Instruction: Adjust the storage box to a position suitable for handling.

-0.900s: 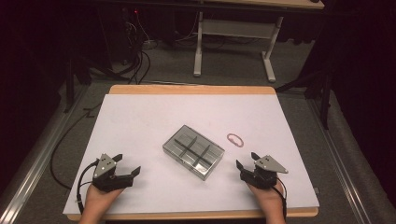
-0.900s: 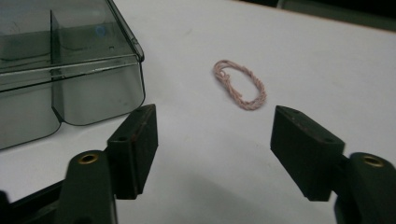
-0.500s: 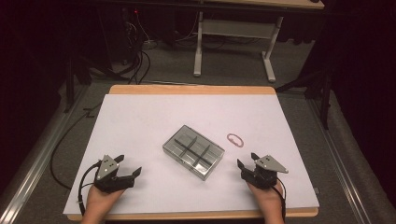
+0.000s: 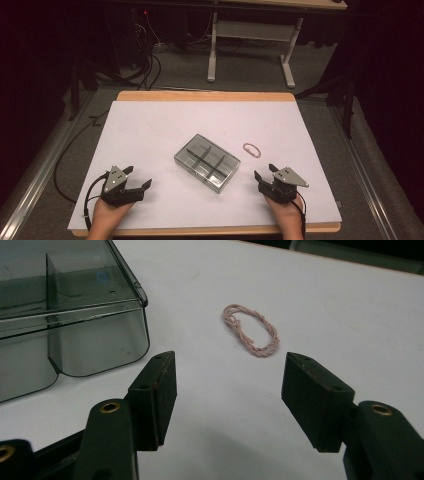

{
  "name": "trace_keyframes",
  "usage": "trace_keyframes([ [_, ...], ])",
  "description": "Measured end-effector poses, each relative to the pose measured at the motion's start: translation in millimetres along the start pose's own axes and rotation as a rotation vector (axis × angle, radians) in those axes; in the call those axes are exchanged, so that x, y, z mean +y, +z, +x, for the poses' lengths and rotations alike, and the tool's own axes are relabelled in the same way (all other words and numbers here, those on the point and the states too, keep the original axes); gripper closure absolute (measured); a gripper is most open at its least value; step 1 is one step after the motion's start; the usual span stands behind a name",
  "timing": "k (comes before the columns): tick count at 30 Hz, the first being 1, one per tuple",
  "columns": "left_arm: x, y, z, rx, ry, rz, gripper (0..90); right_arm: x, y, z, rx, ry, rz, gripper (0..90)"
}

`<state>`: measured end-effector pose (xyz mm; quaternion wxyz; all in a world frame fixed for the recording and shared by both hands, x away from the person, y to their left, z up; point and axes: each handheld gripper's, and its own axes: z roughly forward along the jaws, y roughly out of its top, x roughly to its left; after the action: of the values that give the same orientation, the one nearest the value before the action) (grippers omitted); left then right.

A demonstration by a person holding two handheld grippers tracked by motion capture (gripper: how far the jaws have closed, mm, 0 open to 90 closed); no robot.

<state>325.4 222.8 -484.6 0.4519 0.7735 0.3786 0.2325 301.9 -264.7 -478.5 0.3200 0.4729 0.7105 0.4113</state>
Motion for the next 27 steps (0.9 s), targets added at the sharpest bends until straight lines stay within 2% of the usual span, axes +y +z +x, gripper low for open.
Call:
trace_keyframes([
  [3,0.1,-0.2,-2.1,0.001,0.022,-0.003,18.1,-0.2,-0.3,1.1,-0.003,-0.005,-0.001,38.7],
  [8,-0.1,-2.9,-2.7,0.004,0.027,-0.029,17.6,-0.4,-1.0,-0.2,0.002,0.001,-0.011,37.6],
  [12,2.1,-5.6,-3.6,-0.027,0.021,-0.030,17.9,-0.2,-0.8,-0.4,0.008,-0.002,-0.009,37.5],
  [15,8.7,-6.5,-6.7,-0.066,-0.011,-0.051,18.0,0.1,0.0,-1.4,0.018,0.006,-0.002,37.5],
  [18,11.7,-5.8,-7.9,-0.075,-0.014,-0.057,18.2,0.1,0.0,-1.3,0.019,0.004,-0.002,37.5],
  [23,18.2,2.4,-10.6,-0.095,-0.012,-0.044,19.2,0.0,-0.3,-1.0,0.019,-0.001,-0.005,37.5],
  [26,22.6,9.5,-13.3,-0.091,0.007,-0.028,20.2,0.0,-0.4,-1.1,0.019,0.001,-0.005,37.5],
  [27,24.0,12.1,-13.6,-0.097,-0.001,-0.017,21.0,0.0,-0.3,-1.1,0.018,0.000,-0.005,37.5],
])
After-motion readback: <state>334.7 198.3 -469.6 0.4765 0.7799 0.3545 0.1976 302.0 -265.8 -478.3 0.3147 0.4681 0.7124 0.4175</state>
